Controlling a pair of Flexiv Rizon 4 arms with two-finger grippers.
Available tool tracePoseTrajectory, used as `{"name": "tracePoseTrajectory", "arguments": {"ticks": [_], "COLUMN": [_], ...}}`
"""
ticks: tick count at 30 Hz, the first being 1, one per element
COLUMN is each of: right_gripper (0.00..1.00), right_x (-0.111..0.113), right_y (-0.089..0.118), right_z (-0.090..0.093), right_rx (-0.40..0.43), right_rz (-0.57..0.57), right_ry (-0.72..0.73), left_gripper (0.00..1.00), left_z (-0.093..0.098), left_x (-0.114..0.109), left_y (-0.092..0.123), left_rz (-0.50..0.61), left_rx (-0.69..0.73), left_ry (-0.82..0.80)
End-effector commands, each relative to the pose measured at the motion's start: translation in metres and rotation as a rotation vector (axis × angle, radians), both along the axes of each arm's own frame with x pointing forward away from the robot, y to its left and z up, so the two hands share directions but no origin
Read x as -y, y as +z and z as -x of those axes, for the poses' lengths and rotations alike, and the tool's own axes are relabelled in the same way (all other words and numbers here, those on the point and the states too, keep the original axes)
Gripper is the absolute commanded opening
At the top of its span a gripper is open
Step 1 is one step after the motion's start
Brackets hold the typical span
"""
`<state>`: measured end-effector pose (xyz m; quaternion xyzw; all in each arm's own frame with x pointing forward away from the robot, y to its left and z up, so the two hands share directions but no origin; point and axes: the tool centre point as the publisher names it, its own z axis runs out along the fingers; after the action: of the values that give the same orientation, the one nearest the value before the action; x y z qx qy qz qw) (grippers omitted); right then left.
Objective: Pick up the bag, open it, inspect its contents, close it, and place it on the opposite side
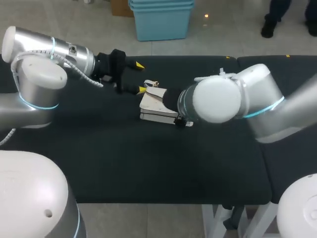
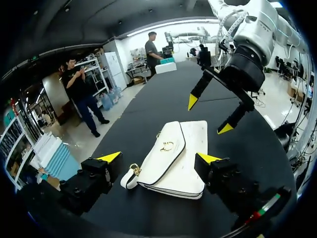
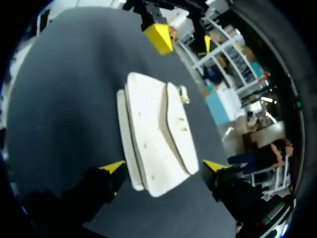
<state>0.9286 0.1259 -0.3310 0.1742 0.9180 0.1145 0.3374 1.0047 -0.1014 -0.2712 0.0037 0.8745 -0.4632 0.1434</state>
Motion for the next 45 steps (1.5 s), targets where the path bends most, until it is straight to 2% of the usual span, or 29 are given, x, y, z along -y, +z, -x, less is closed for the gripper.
{"name": "tracePoseTrajectory", "arguments": {"ticks": [1, 6, 8, 10, 11, 26, 27, 29, 31, 33, 35, 37, 40, 45], "right_gripper": [1.0, 1.0, 1.0, 1.0, 1.0, 1.0, 1.0, 1.0, 1.0, 1.0, 1.0, 1.0, 1.0, 1.0], "right_x": [0.012, 0.013, 0.013, 0.014, 0.014, 0.014, 0.011, 0.013, 0.018, 0.023, 0.029, 0.033, 0.037, 0.039], "right_y": [0.016, 0.021, 0.024, 0.026, 0.027, 0.027, 0.031, 0.038, 0.051, 0.061, 0.066, 0.07, 0.069, 0.063], "right_z": [-0.004, -0.004, -0.003, -0.003, -0.002, -0.002, -0.01, -0.021, -0.028, -0.035, -0.042, -0.046, -0.047, -0.04], "right_rx": [-0.166, -0.278, -0.327, -0.41, -0.437, -0.437, -0.447, -0.479, -0.573, -0.681, -0.743, -0.794, -0.838, -0.856], "right_rz": [-0.052, -0.036, -0.062, -0.142, -0.123, -0.123, -0.148, -0.194, -0.319, -0.43, -0.52, -0.619, -0.724, -0.867], "right_ry": [0.075, 0.085, 0.104, 0.147, 0.169, 0.169, 0.087, -0.005, -0.127, -0.253, -0.4, -0.48, -0.59, -0.72], "left_gripper": [1.0, 1.0, 1.0, 1.0, 1.0, 1.0, 1.0, 1.0, 1.0, 1.0, 1.0, 1.0, 1.0, 1.0], "left_z": [-0.002, 0.003, 0.006, 0.01, 0.011, 0.011, 0.011, 0.003, -0.002, -0.003, -0.001, 0.001, 0.003, 0.011], "left_x": [-0.003, -0.005, -0.007, -0.008, -0.009, -0.009, -0.009, 0.001, 0.001, -0.003, -0.004, -0.004, -0.006, -0.005], "left_y": [0.009, 0.012, 0.012, 0.011, 0.012, 0.012, 0.012, 0.022, 0.032, 0.039, 0.04, 0.04, 0.036, 0.021], "left_rz": [-0.105, -0.17, -0.185, -0.218, -0.255, -0.255, -0.255, -0.204, -0.174, -0.165, -0.172, -0.173, -0.141, -0.073], "left_rx": [-0.061, -0.102, -0.156, -0.212, -0.193, -0.193, -0.193, -0.381, -0.561, -0.696, -0.784, -0.901, -1.041, -1.154], "left_ry": [-0.03, -0.042, -0.061, -0.081, -0.079, -0.079, -0.079, 0.105, 0.293, 0.397, 0.497, 0.542, 0.582, 0.673]}}
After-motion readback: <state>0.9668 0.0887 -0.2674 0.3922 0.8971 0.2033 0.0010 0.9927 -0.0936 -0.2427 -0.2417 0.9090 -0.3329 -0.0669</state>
